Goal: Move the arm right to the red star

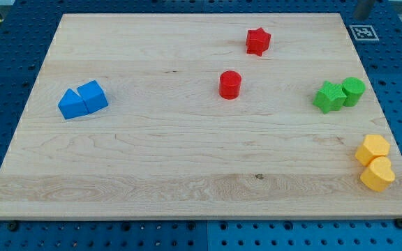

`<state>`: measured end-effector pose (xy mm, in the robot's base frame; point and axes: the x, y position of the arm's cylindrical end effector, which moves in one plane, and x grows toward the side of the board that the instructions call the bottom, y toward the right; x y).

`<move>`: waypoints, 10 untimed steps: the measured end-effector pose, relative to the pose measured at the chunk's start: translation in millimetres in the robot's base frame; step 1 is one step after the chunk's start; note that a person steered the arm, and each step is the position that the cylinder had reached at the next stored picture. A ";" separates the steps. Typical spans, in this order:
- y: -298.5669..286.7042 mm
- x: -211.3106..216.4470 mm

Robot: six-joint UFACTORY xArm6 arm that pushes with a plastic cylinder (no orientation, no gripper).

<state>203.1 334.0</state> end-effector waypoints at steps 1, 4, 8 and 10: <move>-1.2 4.7; -47.4 46.5; -120.7 92.3; -130.3 98.5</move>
